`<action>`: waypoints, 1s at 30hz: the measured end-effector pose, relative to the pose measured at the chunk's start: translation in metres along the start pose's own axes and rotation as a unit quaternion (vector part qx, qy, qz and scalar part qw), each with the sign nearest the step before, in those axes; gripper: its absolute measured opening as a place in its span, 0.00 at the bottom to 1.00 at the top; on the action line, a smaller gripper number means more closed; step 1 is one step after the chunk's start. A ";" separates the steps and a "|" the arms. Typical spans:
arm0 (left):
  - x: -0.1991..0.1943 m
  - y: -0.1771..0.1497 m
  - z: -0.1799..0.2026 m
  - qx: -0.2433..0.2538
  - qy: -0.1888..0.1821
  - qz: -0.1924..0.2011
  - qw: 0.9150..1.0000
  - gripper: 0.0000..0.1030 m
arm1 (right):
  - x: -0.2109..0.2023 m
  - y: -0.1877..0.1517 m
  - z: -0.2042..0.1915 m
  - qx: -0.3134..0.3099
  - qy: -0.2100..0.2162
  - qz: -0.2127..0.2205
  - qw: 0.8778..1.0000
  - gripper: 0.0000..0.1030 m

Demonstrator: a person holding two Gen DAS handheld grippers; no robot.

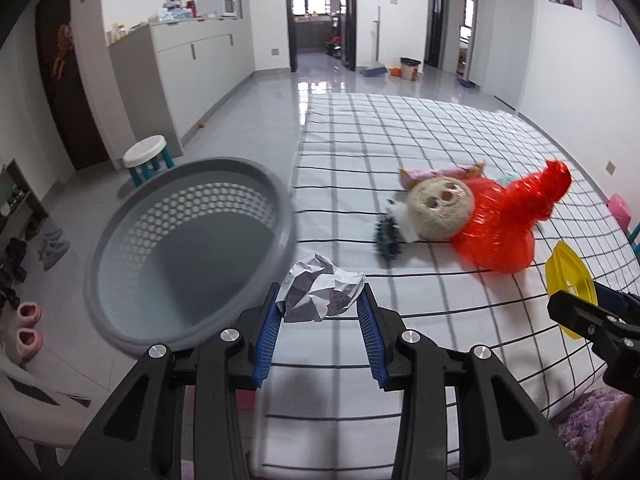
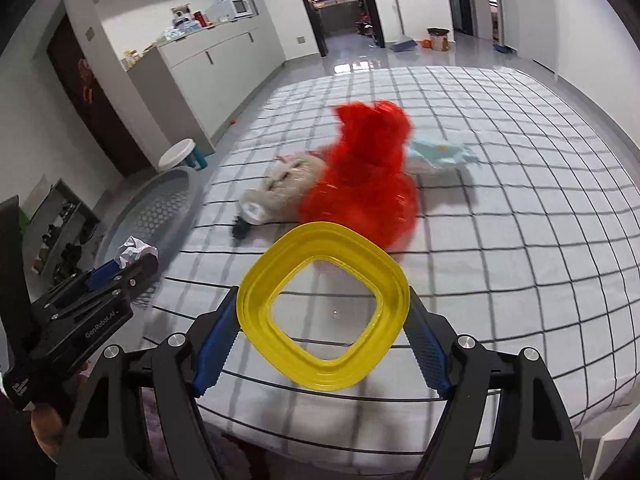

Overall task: Collect trash
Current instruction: 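Carry the paper and yellow ring over the grey basket with both tools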

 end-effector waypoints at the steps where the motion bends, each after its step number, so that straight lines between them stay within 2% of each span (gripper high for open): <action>1: -0.002 0.000 -0.007 -0.004 0.004 0.002 1.000 0.37 | 0.000 0.002 -0.007 -0.005 0.004 0.000 1.000 0.73; 18: -0.012 0.011 -0.099 -0.054 0.050 0.021 0.997 0.37 | 0.022 0.043 -0.099 -0.063 0.046 -0.006 0.997 0.73; 30: 0.002 0.019 -0.150 -0.080 0.075 0.018 0.994 0.37 | 0.058 0.072 -0.158 -0.111 0.061 -0.016 0.992 0.73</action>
Point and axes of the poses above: each gripper's, at about its wrist camera, not at the fingertips, and x roughly the way its jaws point, z to its right, y to its top, the point moved 4 cm from there along x, roughly the way its jaws point, and after that the axes turned 1 degree about -z, right-handed, at the moved point
